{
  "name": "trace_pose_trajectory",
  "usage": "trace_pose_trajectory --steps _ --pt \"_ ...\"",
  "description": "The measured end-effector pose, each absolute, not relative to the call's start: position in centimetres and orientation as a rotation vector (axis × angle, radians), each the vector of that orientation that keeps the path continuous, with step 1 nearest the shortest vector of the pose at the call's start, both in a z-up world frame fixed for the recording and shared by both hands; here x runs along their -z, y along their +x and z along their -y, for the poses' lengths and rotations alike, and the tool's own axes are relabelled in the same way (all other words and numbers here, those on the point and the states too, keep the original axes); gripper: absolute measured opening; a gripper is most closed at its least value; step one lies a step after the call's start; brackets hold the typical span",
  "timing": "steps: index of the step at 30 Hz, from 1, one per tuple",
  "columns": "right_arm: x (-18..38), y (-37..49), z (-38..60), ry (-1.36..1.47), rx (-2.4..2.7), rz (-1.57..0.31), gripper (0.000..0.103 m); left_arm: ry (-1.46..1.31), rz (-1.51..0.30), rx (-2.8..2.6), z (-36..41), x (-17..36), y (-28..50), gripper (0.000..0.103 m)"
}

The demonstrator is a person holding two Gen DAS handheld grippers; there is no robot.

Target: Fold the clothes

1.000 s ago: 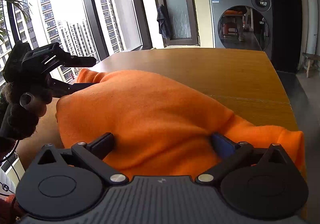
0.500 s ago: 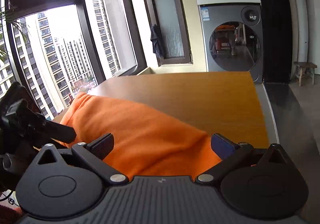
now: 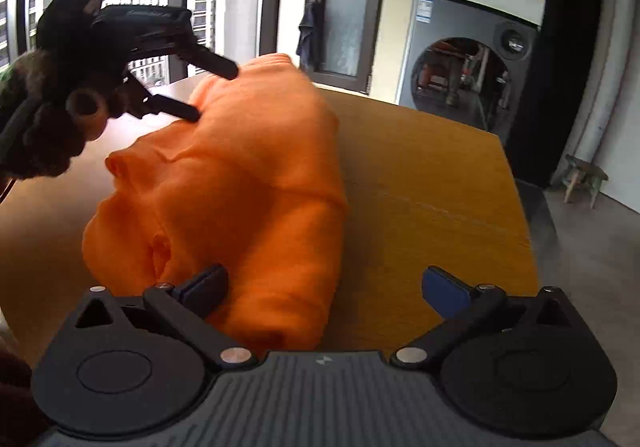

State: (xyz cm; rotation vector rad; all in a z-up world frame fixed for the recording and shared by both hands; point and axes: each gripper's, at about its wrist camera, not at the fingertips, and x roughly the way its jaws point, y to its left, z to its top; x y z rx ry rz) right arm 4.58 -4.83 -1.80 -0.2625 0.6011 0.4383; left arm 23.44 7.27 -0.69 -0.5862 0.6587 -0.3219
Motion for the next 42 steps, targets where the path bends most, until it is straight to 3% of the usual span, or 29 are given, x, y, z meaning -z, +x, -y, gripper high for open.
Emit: trace_pose_trajectory --steps 5,10,17,30,36,42 --pt "-0.8 3.4 2.8 -0.301 -0.629 -0.524 0.103 -0.536 -0.572 0.448 -6.8 -2.1 19.7 0.094" --pt "-4.0 5.2 4.0 -0.142 -0.611 -0.474 0.103 -0.484 -0.665 0.519 -4.0 -1.3 19.0 0.095" --pt "0.1 9.7 1.4 -0.252 -0.398 -0.733 0.103 -0.459 -0.766 0.433 -4.8 2.3 18.1 0.085" --pt "-0.1 9.2 0.0 -0.301 -0.384 -0.693 0.103 -0.100 -0.732 0.360 -2.6 0.2 13.2 0.088" --pt "-2.1 5.7 2.4 -0.276 -0.490 -0.567 0.103 -0.121 -0.760 0.341 -3.5 0.8 12.4 0.093" --pt "-0.6 4.5 1.6 -0.416 -0.524 -0.646 0.103 -0.110 -0.739 0.342 -3.5 -0.3 11.8 0.092"
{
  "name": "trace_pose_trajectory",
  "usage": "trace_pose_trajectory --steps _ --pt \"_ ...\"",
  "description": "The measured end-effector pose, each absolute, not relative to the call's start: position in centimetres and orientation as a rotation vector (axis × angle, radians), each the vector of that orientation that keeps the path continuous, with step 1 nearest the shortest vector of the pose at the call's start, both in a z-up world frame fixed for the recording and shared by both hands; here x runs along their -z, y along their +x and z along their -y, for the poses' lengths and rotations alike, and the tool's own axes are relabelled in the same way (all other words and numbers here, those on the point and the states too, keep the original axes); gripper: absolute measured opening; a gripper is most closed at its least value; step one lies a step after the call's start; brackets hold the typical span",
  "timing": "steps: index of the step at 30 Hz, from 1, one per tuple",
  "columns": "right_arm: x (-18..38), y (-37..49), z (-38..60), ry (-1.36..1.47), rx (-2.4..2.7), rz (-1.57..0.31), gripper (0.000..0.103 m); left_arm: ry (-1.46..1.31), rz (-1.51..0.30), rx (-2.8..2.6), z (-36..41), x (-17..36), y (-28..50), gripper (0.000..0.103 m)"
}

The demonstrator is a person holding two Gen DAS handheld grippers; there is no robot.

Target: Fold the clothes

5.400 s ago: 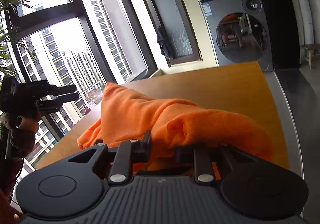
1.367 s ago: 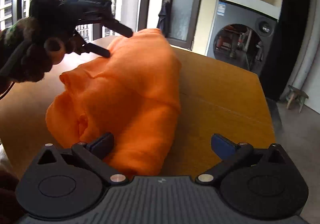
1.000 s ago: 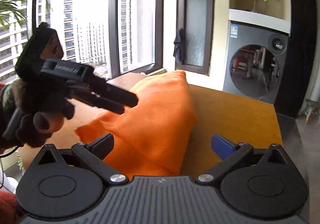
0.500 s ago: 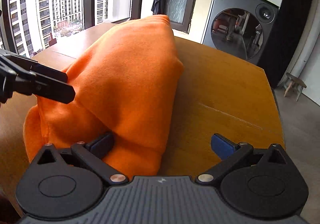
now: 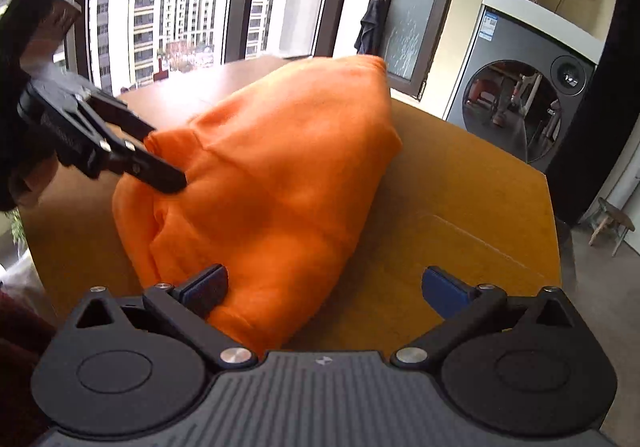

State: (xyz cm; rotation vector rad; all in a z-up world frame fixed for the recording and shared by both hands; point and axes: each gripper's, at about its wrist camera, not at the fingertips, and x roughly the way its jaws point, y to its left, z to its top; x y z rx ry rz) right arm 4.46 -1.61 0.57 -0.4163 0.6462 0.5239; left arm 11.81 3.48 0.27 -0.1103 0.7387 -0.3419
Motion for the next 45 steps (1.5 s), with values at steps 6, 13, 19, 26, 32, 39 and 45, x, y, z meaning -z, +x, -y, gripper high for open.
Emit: trace_pose_trajectory --steps 6,13,19,26,32,39,45 --pt "-1.0 5.1 0.8 -0.462 -0.541 -0.622 0.103 -0.253 -0.509 0.493 -4.5 -5.5 12.7 0.095" --pt "-6.6 8.1 3.9 -0.286 -0.649 -0.574 0.103 -0.414 -0.724 0.483 -4.3 1.0 17.4 0.091" --pt "-7.8 18.2 6.9 0.187 -0.667 -0.679 0.103 -0.375 -0.722 0.482 -4.6 1.6 17.0 0.091" --pt "-4.3 25.9 2.0 0.477 -0.756 -0.889 0.103 -0.347 -0.727 0.502 -4.8 1.7 17.2 0.091" --pt "-10.3 21.9 -0.1 0.234 -0.901 -0.620 0.103 -0.341 -0.720 0.513 -5.3 1.9 17.2 0.091" --pt "-2.9 22.9 -2.8 -0.439 -0.357 -0.636 0.103 -0.294 -0.697 0.508 -5.0 2.2 16.7 0.091" --pt "-6.0 21.9 -2.7 -0.303 -0.451 -0.560 0.103 -0.294 -0.696 0.513 -5.1 2.4 16.3 0.091"
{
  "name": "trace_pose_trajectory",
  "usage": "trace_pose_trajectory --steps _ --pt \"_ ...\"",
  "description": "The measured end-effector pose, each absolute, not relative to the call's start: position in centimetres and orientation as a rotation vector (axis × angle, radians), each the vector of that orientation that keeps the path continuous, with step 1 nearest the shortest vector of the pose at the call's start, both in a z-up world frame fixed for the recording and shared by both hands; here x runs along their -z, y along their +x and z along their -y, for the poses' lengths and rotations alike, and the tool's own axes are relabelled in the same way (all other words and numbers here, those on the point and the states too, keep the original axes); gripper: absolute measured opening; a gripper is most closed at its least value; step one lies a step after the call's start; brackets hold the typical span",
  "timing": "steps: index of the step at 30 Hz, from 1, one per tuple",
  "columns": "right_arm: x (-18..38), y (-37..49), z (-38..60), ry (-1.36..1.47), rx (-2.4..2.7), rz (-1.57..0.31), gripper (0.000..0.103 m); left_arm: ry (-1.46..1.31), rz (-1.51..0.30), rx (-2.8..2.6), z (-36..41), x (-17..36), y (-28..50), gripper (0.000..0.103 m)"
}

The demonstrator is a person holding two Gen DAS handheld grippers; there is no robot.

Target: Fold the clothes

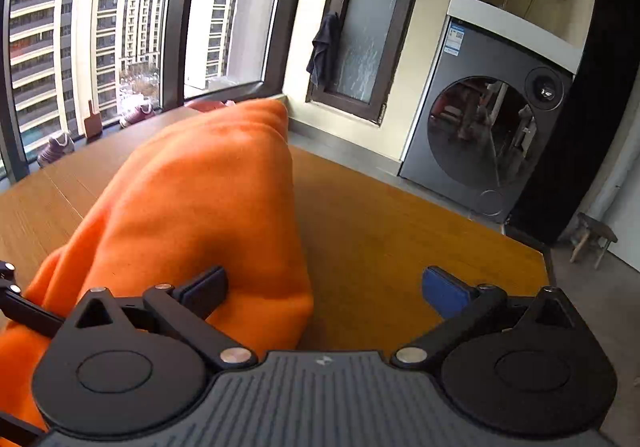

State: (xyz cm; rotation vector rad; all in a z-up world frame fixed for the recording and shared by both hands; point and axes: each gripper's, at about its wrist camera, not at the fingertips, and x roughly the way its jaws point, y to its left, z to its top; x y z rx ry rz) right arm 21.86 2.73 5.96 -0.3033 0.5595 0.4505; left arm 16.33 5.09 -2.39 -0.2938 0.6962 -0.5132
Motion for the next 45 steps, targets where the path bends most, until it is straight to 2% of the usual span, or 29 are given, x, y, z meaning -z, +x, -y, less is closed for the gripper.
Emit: trace_pose_trajectory --steps 5,6,8,11,21,25,31,33,37,40,42,45 --pt "-7.6 24.0 -5.9 -0.263 -0.508 -0.523 0.103 -0.295 -0.695 0.504 -5.5 2.7 16.5 0.092" --pt "-7.3 24.9 -6.7 -0.275 -0.504 -0.546 0.103 -0.296 -0.695 0.503 -5.6 2.7 16.5 0.092" --pt "-4.2 27.9 -8.9 -0.366 -0.461 -0.710 0.103 -0.306 -0.696 0.501 -5.8 2.7 16.6 0.092" --pt "-2.9 28.0 -8.4 -0.325 -0.482 -0.719 0.103 -0.327 -0.699 0.502 -6.3 2.8 16.8 0.092" --pt "-7.1 15.2 0.2 -0.434 -0.614 -0.446 0.103 -0.333 -0.674 0.525 -7.4 2.1 16.7 0.095" --pt "-4.6 9.3 3.3 -0.692 -0.549 -0.397 0.103 -0.347 -0.671 0.518 -7.7 1.6 15.8 0.095" --pt "-1.4 4.8 6.0 -0.840 -0.607 -0.484 0.101 -0.374 -0.634 0.517 -7.4 -0.1 17.1 0.095" --pt "-1.2 3.8 5.9 -0.831 -0.668 -0.482 0.101 -0.375 -0.663 0.505 -6.9 -0.1 18.1 0.093" --pt "-0.7 2.7 4.6 -0.811 -0.751 -0.432 0.101 -0.402 -0.766 0.479 -6.5 1.2 20.0 0.083" --pt "-0.1 2.8 2.8 -0.806 -0.765 -0.369 0.101 -0.427 -0.800 0.480 -6.7 1.9 21.2 0.082" --pt "0.4 3.0 1.3 -0.845 -0.739 -0.310 0.100 -0.445 -0.812 0.485 -7.0 2.3 21.4 0.083" --pt "0.2 4.3 -0.6 -0.880 -0.742 -0.237 0.084 -0.460 -0.823 0.501 -7.4 2.7 21.8 0.083"
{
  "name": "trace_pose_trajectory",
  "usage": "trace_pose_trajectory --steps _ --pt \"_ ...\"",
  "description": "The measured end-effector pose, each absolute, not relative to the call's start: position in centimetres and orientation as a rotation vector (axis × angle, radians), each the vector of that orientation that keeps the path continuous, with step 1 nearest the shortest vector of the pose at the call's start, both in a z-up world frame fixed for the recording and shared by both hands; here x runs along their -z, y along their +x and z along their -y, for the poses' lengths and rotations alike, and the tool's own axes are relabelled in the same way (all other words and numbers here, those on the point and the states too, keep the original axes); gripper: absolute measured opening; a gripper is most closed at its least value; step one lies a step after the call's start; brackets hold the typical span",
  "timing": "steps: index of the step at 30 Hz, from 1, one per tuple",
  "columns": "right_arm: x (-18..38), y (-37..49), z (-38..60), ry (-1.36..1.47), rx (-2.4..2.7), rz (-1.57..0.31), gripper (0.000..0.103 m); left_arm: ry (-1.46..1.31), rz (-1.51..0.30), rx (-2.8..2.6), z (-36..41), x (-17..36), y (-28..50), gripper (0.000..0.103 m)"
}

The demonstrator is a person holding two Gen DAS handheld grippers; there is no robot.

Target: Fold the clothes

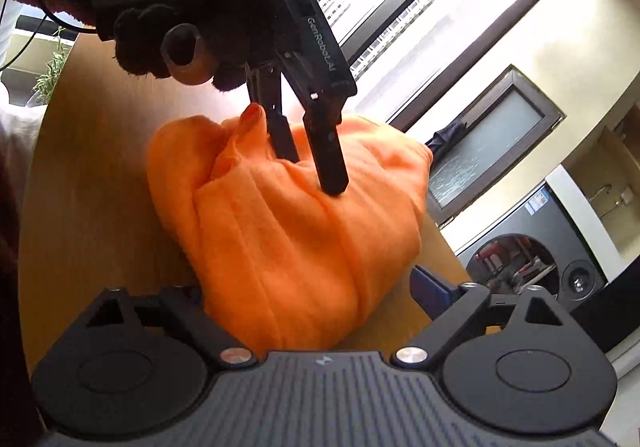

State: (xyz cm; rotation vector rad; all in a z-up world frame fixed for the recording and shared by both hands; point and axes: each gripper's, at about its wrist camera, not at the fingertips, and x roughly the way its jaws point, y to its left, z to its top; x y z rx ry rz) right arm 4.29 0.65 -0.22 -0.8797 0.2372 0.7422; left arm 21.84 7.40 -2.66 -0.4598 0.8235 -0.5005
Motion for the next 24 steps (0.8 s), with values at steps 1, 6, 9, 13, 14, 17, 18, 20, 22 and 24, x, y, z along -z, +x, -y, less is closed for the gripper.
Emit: trace_pose_trajectory --steps 1,6,9,13,14,17,18,20,22,24 --pt "-0.4 4.9 -1.1 -0.838 -0.771 -0.252 0.076 -0.459 -0.822 0.507 -7.5 2.7 21.8 0.083" --pt "-3.5 9.9 -0.7 -0.459 -0.875 -0.484 0.054 -0.367 -0.755 0.505 -8.5 1.1 19.6 0.087" --pt "-3.6 13.0 0.9 -0.196 -0.905 -0.654 0.047 -0.228 -0.660 0.490 -9.5 -1.4 16.2 0.097" --pt "-2.5 15.7 3.0 0.067 -0.917 -0.806 0.046 0.074 -0.606 0.482 -7.9 -2.7 11.9 0.102" --pt "-2.1 15.7 3.4 0.114 -0.919 -0.829 0.046 0.151 -0.598 0.481 -7.3 -2.9 11.0 0.102" --pt "-1.5 16.1 3.8 0.165 -0.928 -0.858 0.046 0.375 -0.587 0.417 -4.8 -1.8 9.9 0.102" --pt "-1.3 16.0 3.8 0.163 -0.930 -0.862 0.046 0.445 -0.579 0.391 -4.0 -1.3 10.0 0.102" --pt "-1.2 15.7 3.7 0.143 -0.934 -0.861 0.046 0.565 -0.553 0.363 -2.2 -0.6 10.9 0.102" --pt "-1.2 15.3 3.6 0.114 -0.937 -0.854 0.046 0.643 -0.535 0.382 -0.9 -0.1 11.9 0.102" --pt "-1.5 15.1 4.0 0.103 -0.937 -0.852 0.046 0.702 -0.520 0.423 0.6 0.5 12.8 0.102"
